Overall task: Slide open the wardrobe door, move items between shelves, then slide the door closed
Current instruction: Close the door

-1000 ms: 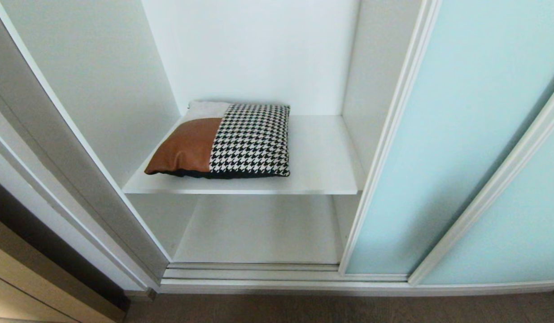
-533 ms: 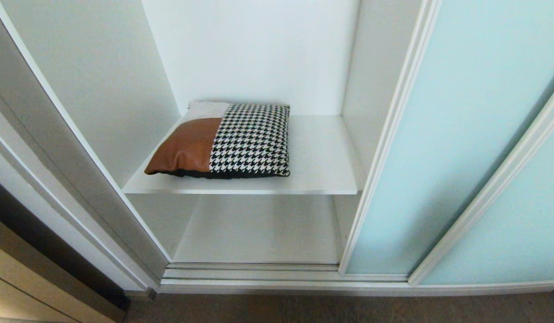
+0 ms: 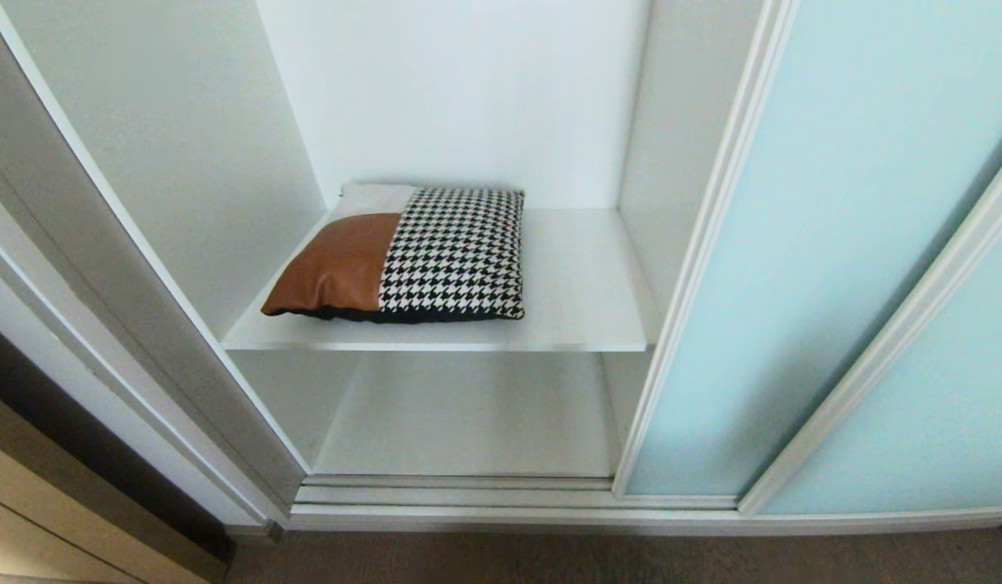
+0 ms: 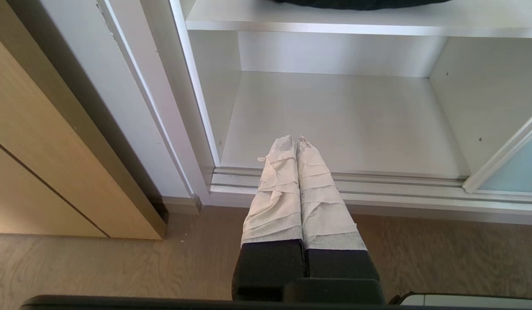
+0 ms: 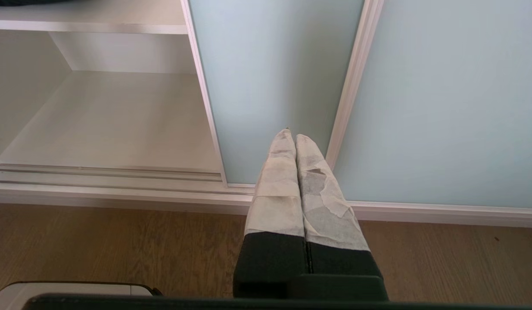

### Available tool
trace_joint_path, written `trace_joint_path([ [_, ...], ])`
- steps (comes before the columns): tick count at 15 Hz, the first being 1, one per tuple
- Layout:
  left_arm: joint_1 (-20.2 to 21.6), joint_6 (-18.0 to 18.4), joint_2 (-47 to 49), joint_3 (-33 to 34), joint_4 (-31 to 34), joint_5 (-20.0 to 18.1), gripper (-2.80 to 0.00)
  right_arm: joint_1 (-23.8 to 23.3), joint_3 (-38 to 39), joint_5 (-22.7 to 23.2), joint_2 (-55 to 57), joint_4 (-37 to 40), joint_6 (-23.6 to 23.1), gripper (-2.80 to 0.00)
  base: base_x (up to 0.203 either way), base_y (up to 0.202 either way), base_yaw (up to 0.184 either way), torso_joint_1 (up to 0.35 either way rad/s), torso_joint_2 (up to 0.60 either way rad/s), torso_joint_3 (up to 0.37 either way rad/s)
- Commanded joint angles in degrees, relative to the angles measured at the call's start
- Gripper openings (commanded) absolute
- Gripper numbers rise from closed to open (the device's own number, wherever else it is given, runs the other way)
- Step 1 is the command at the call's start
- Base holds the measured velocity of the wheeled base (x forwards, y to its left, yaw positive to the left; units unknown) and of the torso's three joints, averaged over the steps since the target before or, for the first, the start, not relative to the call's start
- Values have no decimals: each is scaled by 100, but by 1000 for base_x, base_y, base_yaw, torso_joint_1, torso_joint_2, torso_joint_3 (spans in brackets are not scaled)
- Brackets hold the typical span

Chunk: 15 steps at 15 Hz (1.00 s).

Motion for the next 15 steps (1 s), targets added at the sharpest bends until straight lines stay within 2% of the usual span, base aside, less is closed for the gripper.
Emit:
trace_joint_path([
  [1, 3, -1, 8, 9, 2, 0, -280, 0, 0, 1, -1, -10, 0, -280, 0, 0, 0, 0, 0, 0],
  [15, 3, -1, 8, 9, 2, 0, -280, 0, 6, 2, -1, -2, 0, -280, 0, 0, 0, 0, 0, 0],
])
